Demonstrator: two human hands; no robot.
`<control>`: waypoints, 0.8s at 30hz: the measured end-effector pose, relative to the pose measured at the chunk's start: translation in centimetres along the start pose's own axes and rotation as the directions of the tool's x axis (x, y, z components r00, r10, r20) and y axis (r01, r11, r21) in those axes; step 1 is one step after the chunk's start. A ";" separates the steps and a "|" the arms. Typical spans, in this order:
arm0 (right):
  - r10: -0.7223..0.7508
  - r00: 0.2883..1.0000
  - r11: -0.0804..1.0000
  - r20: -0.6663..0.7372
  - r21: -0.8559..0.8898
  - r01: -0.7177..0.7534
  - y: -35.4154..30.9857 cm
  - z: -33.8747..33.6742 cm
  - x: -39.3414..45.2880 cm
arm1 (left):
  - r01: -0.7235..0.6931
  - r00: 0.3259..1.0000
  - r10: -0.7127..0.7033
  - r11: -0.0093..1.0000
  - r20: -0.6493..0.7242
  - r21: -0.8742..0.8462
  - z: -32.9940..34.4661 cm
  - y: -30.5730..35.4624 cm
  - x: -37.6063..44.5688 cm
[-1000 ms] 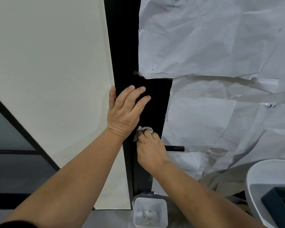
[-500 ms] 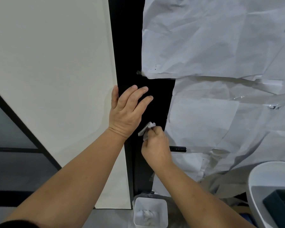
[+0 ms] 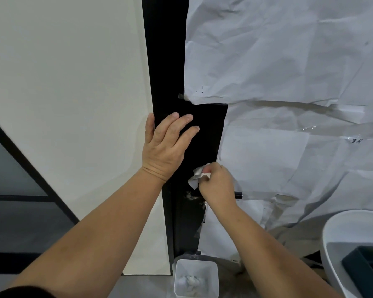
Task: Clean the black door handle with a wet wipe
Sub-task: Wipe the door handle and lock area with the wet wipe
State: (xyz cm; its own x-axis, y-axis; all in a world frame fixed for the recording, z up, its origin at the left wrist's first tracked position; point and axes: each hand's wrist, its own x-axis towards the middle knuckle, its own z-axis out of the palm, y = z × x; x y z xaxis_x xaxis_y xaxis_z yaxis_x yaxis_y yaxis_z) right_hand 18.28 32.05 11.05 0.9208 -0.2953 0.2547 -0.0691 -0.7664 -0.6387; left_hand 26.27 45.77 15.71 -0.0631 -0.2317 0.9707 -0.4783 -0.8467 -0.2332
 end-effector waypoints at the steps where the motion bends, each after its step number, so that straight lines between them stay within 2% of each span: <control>1: -0.064 0.997 0.997 -0.030 0.034 0.065 0.0 0.0 -0.3 | -0.001 1.000 0.001 1.000 0.000 0.000 0.0 0.0 0.0; 3: -0.230 0.972 0.973 -0.049 -0.042 0.229 0.3 0.4 -0.8 | 0.000 1.000 0.000 1.000 -0.001 0.000 0.0 -0.1 -0.1; 5: -0.311 0.951 0.936 -0.006 -0.179 0.305 1.0 1.0 -0.8 | 0.000 1.000 0.000 1.000 -0.003 -0.002 0.0 0.0 -0.1; 6: -0.295 0.955 0.936 0.015 -0.196 0.293 1.2 1.2 -0.8 | 0.000 1.000 0.000 1.000 -0.004 -0.004 0.0 0.0 -0.1; 10: -0.192 0.981 0.978 -0.008 -0.082 0.191 1.0 1.3 -1.1 | -0.001 1.000 0.001 1.000 -0.007 -0.008 0.0 -0.1 0.0; 14: -0.186 0.983 0.980 0.006 -0.068 0.186 0.6 2.0 -0.8 | -0.003 1.000 0.002 1.000 -0.014 -0.004 0.1 -0.1 -0.1; 17: -0.254 0.965 0.940 0.059 -0.219 0.261 0.6 2.8 -0.8 | -0.006 1.000 0.006 1.000 -0.017 -0.002 0.2 0.0 -0.2; 21: -0.388 0.920 0.898 0.046 -0.208 0.389 -0.4 2.1 -1.3 | -0.002 1.000 0.002 1.000 -0.008 0.004 0.1 0.0 -0.1; 24: -0.360 0.931 0.910 0.060 -0.198 0.365 -0.8 2.1 -1.2 | 0.001 1.000 -0.001 1.000 0.005 -0.001 -0.1 0.0 0.0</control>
State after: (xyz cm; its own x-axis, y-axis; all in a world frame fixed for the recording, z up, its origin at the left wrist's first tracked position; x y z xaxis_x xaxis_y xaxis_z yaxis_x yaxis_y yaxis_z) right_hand 18.07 34.24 9.76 0.9051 0.0356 0.4237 0.1973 -0.9179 -0.3444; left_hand 26.21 45.83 15.73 -0.0583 -0.2329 0.9707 -0.4793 -0.8465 -0.2319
